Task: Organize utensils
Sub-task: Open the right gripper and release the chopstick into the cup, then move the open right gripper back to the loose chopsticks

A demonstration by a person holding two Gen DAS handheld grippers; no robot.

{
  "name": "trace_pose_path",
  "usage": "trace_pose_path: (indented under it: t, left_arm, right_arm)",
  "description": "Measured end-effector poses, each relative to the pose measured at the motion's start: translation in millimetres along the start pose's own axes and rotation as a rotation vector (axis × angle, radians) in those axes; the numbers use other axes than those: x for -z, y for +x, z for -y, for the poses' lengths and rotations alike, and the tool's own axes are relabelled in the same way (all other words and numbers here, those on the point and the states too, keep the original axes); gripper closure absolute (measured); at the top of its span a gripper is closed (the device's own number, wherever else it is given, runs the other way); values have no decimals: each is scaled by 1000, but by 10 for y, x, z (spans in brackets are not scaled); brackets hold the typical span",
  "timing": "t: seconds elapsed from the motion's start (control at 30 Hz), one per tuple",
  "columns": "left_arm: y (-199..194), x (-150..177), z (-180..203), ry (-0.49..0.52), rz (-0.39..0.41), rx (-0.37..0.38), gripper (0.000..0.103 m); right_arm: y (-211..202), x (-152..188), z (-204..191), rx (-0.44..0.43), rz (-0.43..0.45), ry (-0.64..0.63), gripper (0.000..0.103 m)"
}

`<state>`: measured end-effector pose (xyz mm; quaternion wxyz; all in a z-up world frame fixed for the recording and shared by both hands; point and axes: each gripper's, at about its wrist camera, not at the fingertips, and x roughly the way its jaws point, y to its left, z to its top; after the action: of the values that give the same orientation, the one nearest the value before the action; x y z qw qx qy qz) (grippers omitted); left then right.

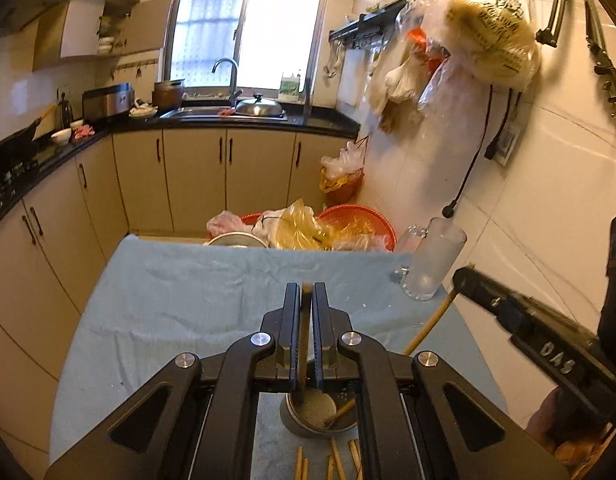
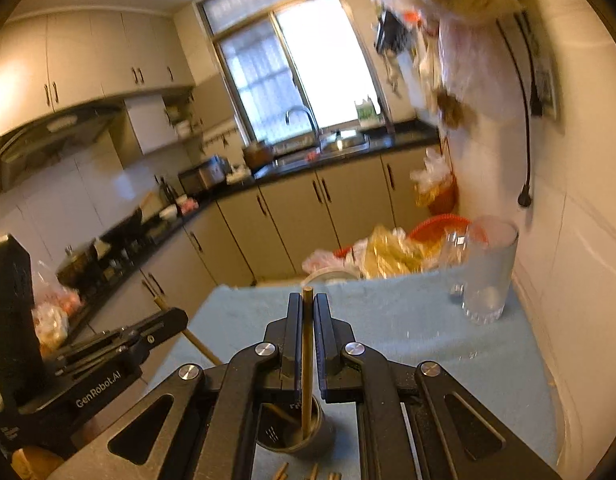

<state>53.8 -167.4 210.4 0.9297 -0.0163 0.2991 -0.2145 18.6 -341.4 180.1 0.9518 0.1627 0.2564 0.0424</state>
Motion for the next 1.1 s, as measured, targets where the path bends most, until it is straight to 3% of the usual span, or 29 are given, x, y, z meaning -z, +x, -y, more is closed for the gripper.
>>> trace_pose_path:
  t: [0.07,0.2,0.33,0.5,0.83,0.97,1.1]
  left_arm:
    - [10,23,-1,6,-6,-2,95]
    - [-85,36,-23,-5,19,-15,64]
    - [-324,40,-67,-23,46,-16,62]
    - [-701,94,-105,-33,80,-28,57]
    - [-1451,378,-152,-29,144,-57,44]
    - [-1556,622,-212,-25,118,-68,43]
    - [-1448,974,-320,-39,27,-65,43]
  right_arm:
    - [74,34,48,2,-21,7,96]
    - [111,16,97,8,-26,21,90]
    - [-55,-34,61,17,4,8,65]
    - [-417,-68,-31,22,33,-18,64]
    - [-1246,10,-103,73,73,-70,49]
    - [-1529,128,-46,107,25,-104,39]
    - [-1608,362,77,152,-77,-151,28]
